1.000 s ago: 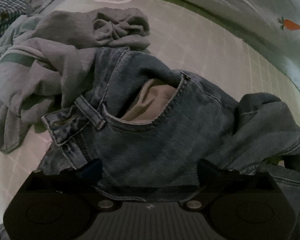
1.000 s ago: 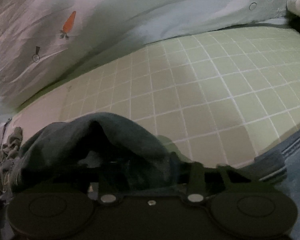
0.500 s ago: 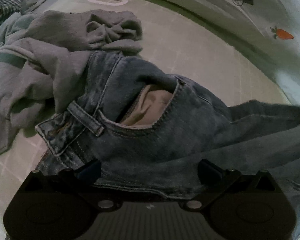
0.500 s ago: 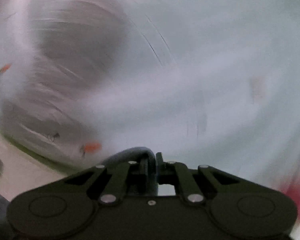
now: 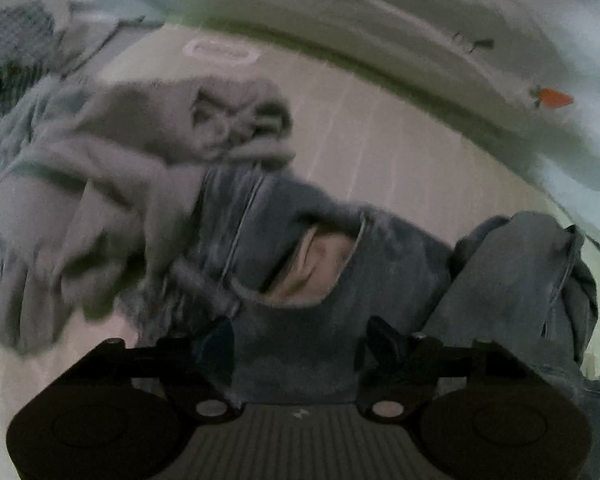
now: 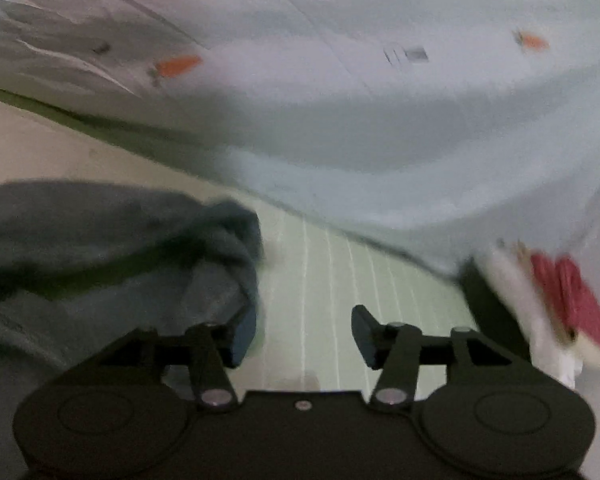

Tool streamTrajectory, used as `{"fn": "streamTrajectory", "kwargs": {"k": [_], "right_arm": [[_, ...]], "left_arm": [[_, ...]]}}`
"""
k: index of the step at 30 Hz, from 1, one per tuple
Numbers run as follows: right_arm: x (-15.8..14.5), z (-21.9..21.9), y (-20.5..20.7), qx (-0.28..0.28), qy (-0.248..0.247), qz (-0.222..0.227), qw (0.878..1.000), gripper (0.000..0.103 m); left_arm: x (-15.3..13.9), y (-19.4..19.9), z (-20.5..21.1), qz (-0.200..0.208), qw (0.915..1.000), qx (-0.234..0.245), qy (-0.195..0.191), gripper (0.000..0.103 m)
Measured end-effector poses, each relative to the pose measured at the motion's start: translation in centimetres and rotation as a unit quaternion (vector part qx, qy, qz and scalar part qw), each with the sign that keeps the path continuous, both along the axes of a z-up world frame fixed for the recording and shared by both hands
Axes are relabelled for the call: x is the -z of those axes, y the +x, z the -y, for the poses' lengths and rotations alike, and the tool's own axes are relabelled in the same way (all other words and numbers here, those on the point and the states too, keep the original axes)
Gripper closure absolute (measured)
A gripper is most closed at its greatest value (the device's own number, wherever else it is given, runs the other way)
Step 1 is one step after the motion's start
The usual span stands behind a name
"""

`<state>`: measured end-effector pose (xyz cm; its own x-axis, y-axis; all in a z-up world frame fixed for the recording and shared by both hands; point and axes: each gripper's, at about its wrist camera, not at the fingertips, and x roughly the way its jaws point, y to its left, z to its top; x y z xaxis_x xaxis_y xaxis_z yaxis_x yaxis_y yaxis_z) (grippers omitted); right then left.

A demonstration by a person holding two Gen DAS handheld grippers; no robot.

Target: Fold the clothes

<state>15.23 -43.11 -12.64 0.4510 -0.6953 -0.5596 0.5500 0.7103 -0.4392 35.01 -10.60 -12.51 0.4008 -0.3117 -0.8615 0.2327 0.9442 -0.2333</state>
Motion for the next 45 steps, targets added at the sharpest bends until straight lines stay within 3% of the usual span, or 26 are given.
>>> {"fn": "streamTrajectory", "kwargs": {"k": [2, 4, 8, 10, 11, 13, 18, 23, 28, 35, 37, 38, 39, 41, 45], "right_arm": [[0.6, 0.7, -0.6, 0.015, 0.006, -0.011, 1.000, 0.048], [1.2, 1.3, -0.7, 0.022, 0.009, -0.017, 1.000, 0.048], [1.5, 1.2, -0.6, 0.019, 0.006, -0.018, 1.000, 0.044], [1.5, 1.3, -0.5, 0.015, 0.012, -0.016, 1.000, 0.043], [1.6, 1.4, -0.4, 0.015, 0.018, -0.014, 1.000, 0.043], [1.4, 1.6, -0.1, 0.019, 0.019, -0.005, 1.000, 0.044], [0.7, 1.7, 0.7, 0.016, 0.031, 0.017, 0.999, 0.043], [1.5, 3.5, 1.6, 0.035, 0.122, 0.043, 0.991, 0.043], [3.9, 5.0, 3.0, 0.028, 0.240, 0.068, 0.968, 0.036], [6.4, 5.2, 4.6, 0.041, 0.271, 0.047, 0.961, 0.030], [6.5, 5.3, 4.4, 0.029, 0.289, 0.050, 0.956, 0.045], [6.3, 5.4, 4.4, 0.022, 0.295, 0.052, 0.954, 0.069], [6.0, 5.4, 4.3, 0.015, 0.296, 0.054, 0.954, 0.083], [5.1, 5.4, 4.2, 0.000, 0.287, 0.060, 0.956, 0.093], [0.5, 5.2, 3.5, -0.015, 0.143, 0.085, 0.986, 0.095]], "left_arm": [[0.2, 0.9, 0.8, 0.005, 0.9998, 0.015, 0.009, 0.029], [0.7, 1.8, 2.0, 0.016, 0.9986, 0.021, 0.045, 0.029], [1.5, 2.8, 3.5, 0.022, 0.9960, 0.011, 0.086, 0.029], [1.6, 2.7, 4.0, 0.039, 0.9926, -0.003, 0.115, 0.053], [1.6, 2.8, 4.0, 0.045, 0.9906, -0.014, 0.128, 0.055], [1.6, 3.0, 4.0, 0.057, 0.9861, -0.035, 0.152, 0.082], [1.7, 5.0, 0.6, 0.066, 0.9836, -0.073, 0.151, 0.086], [1.6, 8.0, -2.7, 0.054, 0.9819, -0.131, 0.126, 0.086], [1.7, 8.4, -3.0, 0.063, 0.9803, -0.129, 0.135, 0.086], [1.8, 8.9, -3.5, 0.071, 0.9787, -0.129, 0.143, 0.086], [1.7, 8.9, -3.6, 0.068, 0.9794, -0.131, 0.138, 0.086], [1.7, 9.0, -3.7, 0.067, 0.9797, -0.132, 0.135, 0.086], [1.7, 9.0, -3.7, 0.066, 0.9798, -0.132, 0.134, 0.086], [1.7, 8.9, -3.7, 0.066, 0.9799, -0.132, 0.134, 0.086], [1.7, 9.0, -3.8, 0.066, 0.9810, -0.127, 0.131, 0.086]]}}
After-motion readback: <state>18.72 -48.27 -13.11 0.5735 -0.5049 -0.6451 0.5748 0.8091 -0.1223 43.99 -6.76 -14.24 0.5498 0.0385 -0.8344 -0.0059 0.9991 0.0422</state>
